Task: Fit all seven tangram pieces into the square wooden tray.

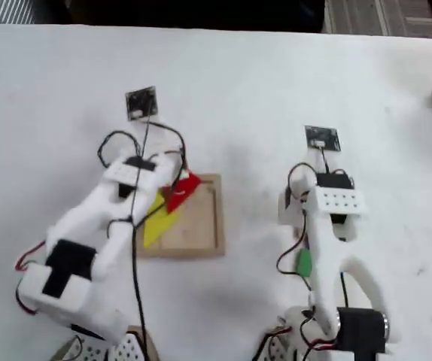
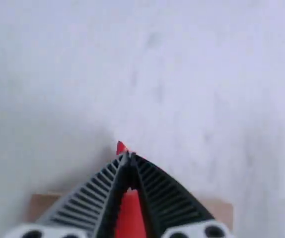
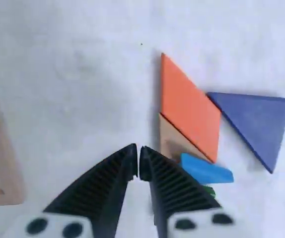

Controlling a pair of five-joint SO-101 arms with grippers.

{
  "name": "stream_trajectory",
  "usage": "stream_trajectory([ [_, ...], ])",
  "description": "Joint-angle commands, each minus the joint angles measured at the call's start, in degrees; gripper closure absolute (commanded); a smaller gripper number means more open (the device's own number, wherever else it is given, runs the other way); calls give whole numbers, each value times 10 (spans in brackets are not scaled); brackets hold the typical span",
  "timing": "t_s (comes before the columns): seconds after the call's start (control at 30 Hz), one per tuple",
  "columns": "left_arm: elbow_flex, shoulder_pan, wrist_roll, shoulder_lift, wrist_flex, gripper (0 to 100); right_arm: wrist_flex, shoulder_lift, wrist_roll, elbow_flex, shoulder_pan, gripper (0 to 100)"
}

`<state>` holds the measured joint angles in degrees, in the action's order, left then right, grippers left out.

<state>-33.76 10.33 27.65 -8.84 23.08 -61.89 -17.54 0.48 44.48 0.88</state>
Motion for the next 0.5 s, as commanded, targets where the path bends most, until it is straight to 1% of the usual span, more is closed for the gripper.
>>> stream_trajectory([
  [0.0,48,-6,5,-8,4,977,17,-3,7,-4,-7,978],
  [0.07,56,-20,17,-10,18,977,23,2,8,-4,-7,978],
  [0.17,76,-58,62,-4,41,977,29,8,8,-4,-7,978],
  [0.23,82,-74,69,-5,42,977,29,8,8,-4,-7,978],
  [0.33,82,-75,69,-7,40,977,29,8,8,-4,1,978],
  [0.47,76,-39,69,-9,40,977,29,8,8,-4,7,978],
])
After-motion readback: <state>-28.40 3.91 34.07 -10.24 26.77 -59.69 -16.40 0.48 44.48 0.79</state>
